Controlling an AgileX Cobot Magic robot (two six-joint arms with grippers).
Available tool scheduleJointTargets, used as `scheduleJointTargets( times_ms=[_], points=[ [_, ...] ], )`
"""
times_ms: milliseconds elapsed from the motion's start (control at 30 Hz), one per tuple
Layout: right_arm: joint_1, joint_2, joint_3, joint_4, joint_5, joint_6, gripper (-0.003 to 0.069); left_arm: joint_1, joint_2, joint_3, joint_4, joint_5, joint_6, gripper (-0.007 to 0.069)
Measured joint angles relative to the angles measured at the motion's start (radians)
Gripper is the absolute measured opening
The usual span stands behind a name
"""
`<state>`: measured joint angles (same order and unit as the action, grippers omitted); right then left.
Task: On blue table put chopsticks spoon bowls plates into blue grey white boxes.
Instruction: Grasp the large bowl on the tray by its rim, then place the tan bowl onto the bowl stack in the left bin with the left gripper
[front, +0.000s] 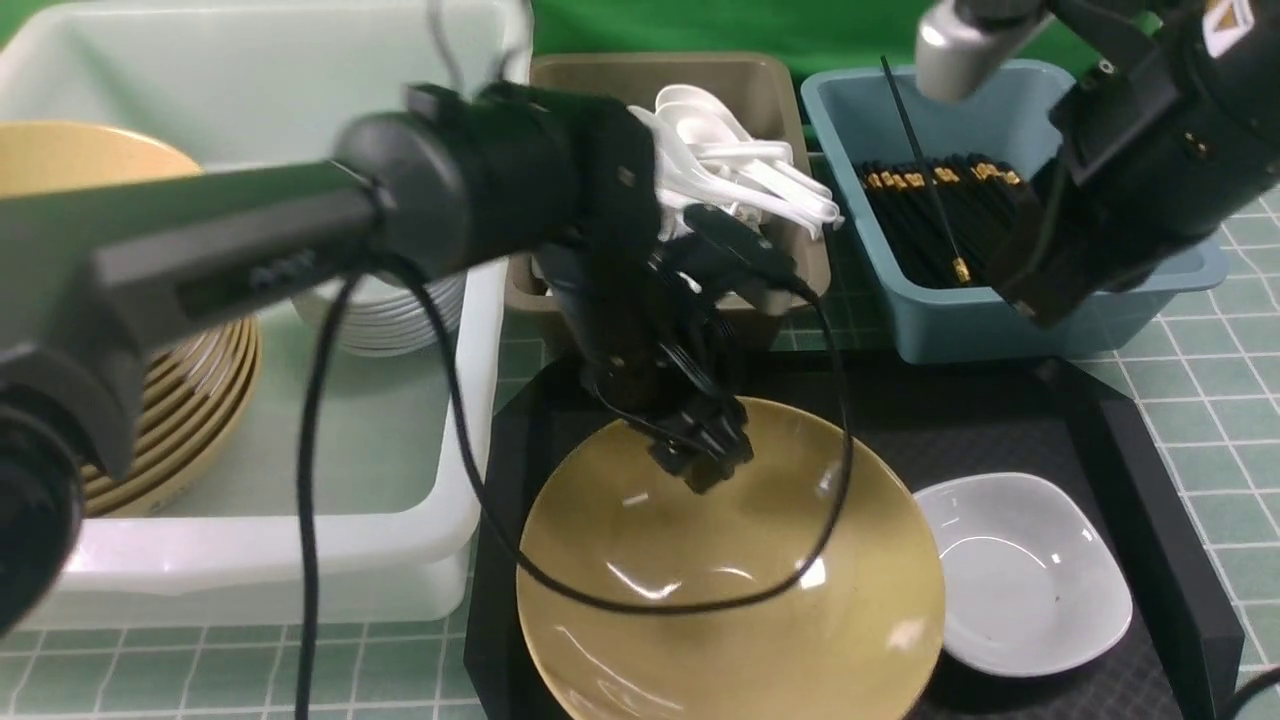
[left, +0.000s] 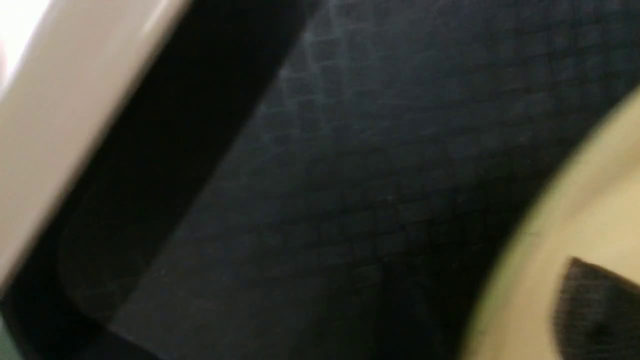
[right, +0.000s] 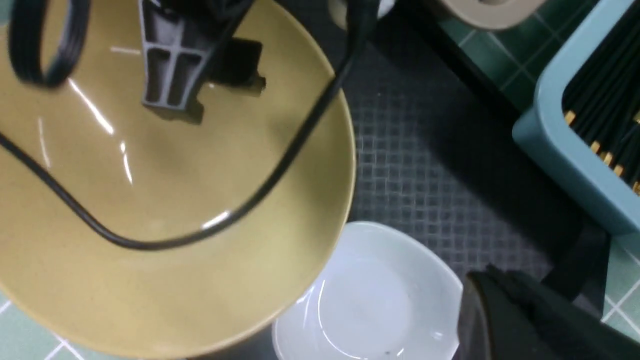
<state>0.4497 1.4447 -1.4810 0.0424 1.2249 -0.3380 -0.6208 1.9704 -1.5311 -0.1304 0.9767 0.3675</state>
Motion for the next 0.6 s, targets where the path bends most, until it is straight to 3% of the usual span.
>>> scheduleJointTargets(
  times_ms=[33,167,333,433,600],
  points=[
    [0.001,-0.001,0.0,0.002,-0.001,-0.009,0.0038,-0.006,-0.002,0.0,0.035,0.005,-0.031,0.0163],
    [0.045,-0.001,-0.005,0.004,-0.004,-0.034,0.0038,-0.004,-0.068,-0.001,0.045,0.033,-0.131,0.0042],
    [0.165,-0.001,-0.067,0.004,-0.006,-0.068,0.0038,0.031,-0.208,0.001,0.029,0.046,-0.156,0.0007],
    [0.271,-0.001,-0.153,0.005,-0.038,-0.088,0.0038,0.131,-0.361,0.002,-0.006,0.058,-0.155,0.0009],
    [0.368,0.007,-0.237,0.005,-0.097,-0.114,0.0038,0.313,-0.528,0.002,-0.107,0.088,-0.157,0.0007]
  ],
)
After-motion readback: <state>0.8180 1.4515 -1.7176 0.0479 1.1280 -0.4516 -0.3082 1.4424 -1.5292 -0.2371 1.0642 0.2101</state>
